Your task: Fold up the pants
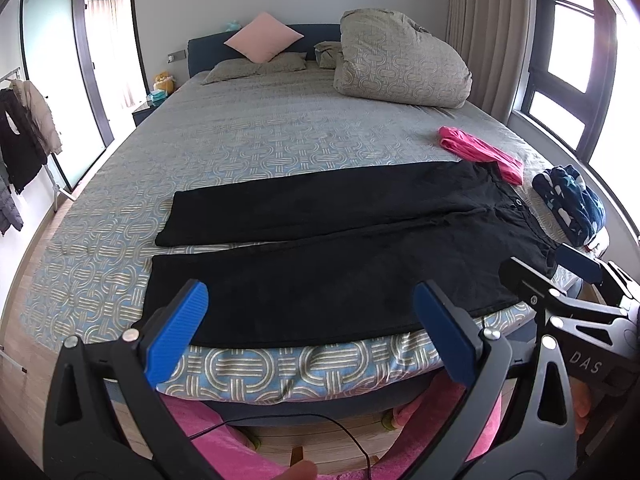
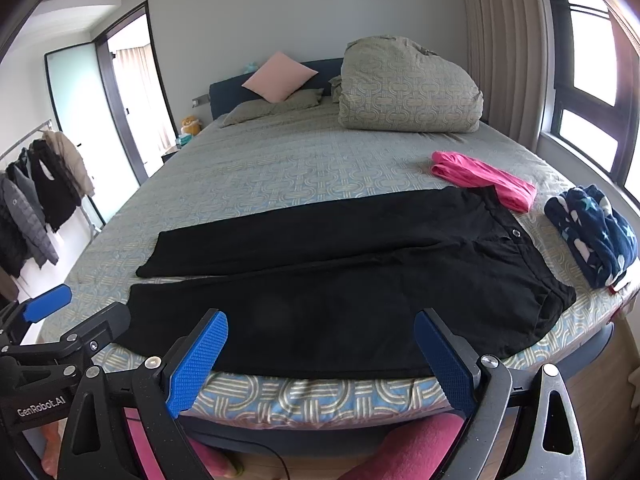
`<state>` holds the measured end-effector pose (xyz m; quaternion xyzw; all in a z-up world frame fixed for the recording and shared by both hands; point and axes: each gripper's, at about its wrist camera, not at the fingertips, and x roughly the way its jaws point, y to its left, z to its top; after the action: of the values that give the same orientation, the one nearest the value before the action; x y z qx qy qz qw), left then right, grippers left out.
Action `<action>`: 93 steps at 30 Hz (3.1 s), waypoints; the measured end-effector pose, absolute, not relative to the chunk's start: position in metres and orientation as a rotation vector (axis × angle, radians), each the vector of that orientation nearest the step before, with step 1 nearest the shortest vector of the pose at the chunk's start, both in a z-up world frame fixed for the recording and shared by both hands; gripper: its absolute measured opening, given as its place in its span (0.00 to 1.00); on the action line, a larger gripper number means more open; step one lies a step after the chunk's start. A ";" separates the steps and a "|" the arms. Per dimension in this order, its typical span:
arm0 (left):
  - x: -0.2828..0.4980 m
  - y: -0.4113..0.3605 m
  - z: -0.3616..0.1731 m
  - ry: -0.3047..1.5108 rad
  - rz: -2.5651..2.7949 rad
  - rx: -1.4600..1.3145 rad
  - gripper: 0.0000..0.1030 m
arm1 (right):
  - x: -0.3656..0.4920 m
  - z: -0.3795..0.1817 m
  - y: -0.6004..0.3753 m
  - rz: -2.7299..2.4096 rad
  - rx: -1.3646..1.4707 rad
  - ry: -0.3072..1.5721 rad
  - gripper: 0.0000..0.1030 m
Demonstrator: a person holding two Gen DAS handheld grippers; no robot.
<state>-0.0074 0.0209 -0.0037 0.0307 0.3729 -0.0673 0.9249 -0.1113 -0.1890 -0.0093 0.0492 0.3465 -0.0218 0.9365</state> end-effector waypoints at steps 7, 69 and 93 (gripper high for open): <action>-0.006 0.020 -0.006 0.769 -0.128 0.085 1.00 | -0.112 -0.011 -0.187 -0.039 0.089 0.695 0.94; 0.011 0.057 -0.058 0.945 -0.115 0.008 0.94 | -0.103 -0.040 -0.215 -0.069 0.160 0.769 0.93; 0.066 0.170 -0.152 1.265 0.012 -0.760 0.72 | -0.079 -0.145 -0.382 -0.179 0.773 0.962 0.49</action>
<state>0.0659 0.1704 -0.1518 -0.3466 0.5768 0.0056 0.7397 -0.0787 -0.3824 -0.1449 0.3619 0.4506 -0.0838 0.8117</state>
